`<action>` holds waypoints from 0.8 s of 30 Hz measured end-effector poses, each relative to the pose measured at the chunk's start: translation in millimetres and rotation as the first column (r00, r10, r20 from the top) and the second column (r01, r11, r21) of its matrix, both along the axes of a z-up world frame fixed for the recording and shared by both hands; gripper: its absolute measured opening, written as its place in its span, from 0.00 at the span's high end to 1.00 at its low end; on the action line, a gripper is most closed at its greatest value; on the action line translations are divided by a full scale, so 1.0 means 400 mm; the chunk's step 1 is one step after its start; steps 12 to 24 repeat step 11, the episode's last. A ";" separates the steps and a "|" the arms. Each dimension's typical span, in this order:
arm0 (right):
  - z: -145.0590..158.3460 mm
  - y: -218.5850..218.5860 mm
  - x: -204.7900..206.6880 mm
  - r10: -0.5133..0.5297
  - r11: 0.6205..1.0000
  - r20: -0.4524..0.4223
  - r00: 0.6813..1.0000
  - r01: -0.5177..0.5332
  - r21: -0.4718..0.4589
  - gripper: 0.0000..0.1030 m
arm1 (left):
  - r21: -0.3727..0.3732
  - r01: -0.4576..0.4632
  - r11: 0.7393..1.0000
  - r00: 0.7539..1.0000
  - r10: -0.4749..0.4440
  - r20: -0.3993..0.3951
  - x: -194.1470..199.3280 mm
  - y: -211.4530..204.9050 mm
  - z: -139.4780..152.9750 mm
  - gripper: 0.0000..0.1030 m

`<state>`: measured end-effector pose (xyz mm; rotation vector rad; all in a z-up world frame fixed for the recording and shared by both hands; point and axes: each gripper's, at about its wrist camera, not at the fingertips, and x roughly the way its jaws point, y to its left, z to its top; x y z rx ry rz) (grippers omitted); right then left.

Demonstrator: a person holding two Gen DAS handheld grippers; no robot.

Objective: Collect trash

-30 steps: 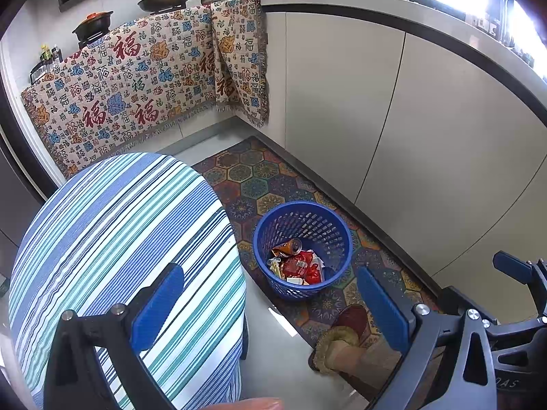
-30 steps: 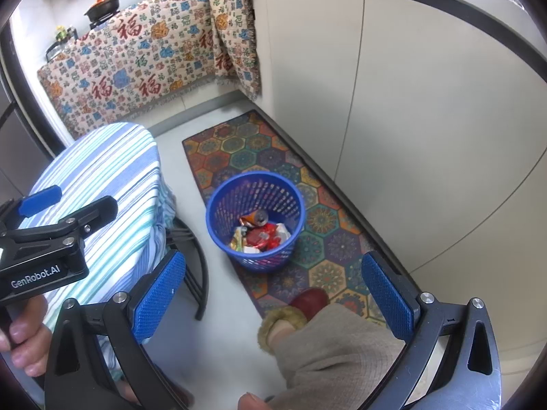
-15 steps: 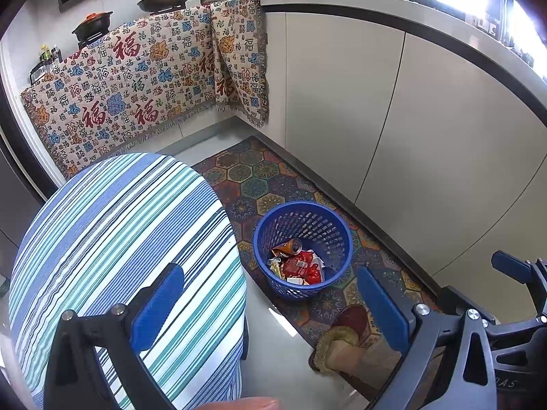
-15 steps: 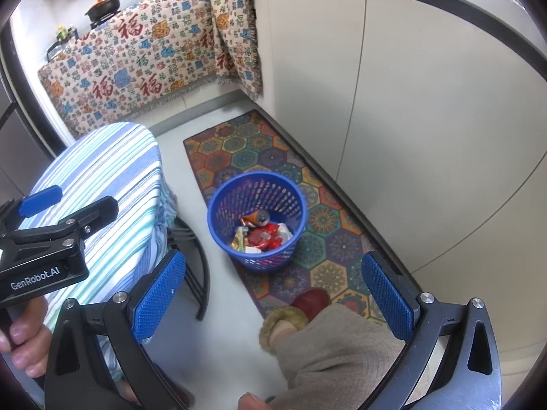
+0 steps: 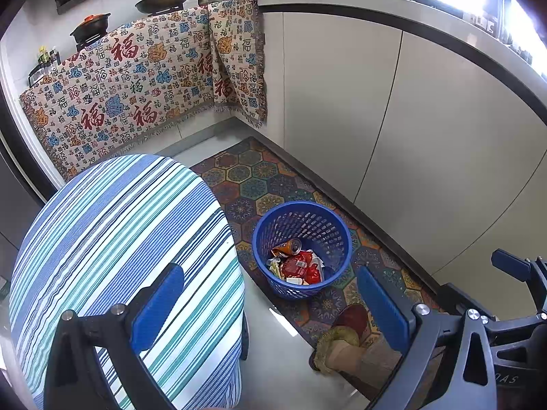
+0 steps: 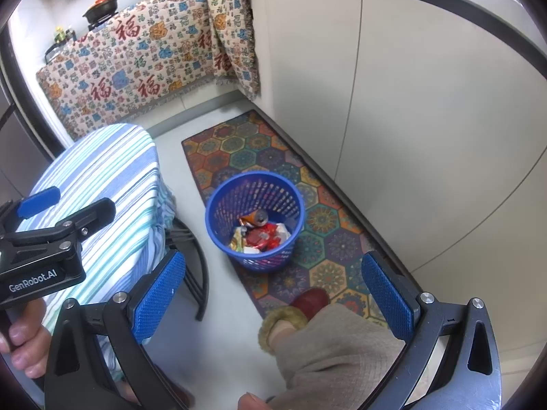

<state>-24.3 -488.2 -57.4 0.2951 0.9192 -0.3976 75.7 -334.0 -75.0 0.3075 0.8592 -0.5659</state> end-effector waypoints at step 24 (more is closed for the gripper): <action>-0.001 -0.008 -0.005 -0.008 1.000 -0.003 1.000 0.008 0.004 0.00 | -0.004 0.011 1.000 0.999 -0.011 0.039 -0.020 -0.001 0.002 0.00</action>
